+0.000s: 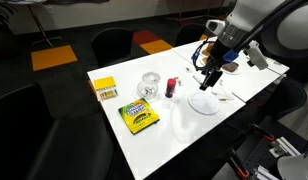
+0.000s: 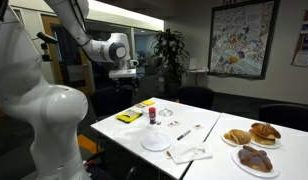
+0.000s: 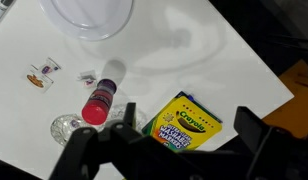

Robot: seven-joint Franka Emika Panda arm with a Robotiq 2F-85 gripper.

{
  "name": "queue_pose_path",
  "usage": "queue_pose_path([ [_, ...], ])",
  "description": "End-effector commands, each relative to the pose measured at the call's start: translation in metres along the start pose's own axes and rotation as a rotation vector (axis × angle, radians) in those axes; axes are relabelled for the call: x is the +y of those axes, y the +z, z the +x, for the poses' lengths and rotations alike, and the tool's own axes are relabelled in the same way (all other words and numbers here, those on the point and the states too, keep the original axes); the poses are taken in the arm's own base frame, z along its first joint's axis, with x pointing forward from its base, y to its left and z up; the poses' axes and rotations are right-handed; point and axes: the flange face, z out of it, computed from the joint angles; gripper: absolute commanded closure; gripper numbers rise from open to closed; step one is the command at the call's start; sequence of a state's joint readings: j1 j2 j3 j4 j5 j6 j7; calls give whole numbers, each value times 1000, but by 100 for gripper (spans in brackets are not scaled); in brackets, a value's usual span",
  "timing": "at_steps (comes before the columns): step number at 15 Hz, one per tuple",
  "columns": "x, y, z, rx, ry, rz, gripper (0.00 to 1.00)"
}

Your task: Put the lid on the glass bowl

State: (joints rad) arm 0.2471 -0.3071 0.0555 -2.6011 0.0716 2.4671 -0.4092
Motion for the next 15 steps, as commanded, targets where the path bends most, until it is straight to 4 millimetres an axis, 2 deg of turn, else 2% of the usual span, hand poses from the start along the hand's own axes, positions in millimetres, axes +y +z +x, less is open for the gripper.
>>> queue_pose_path([
  [1, -2, -1, 1, 2, -1, -1, 0],
  [2, -4, -2, 1, 2, -1, -2, 0],
  [4, 9, 2, -4, -8, -55, 26, 0],
  [8, 26, 27, 4, 21, -302, 94, 0],
  [10, 29, 37, 14, 6, -413, 122, 0],
  [15, 31, 62, 66, -64, -675, 149, 0],
])
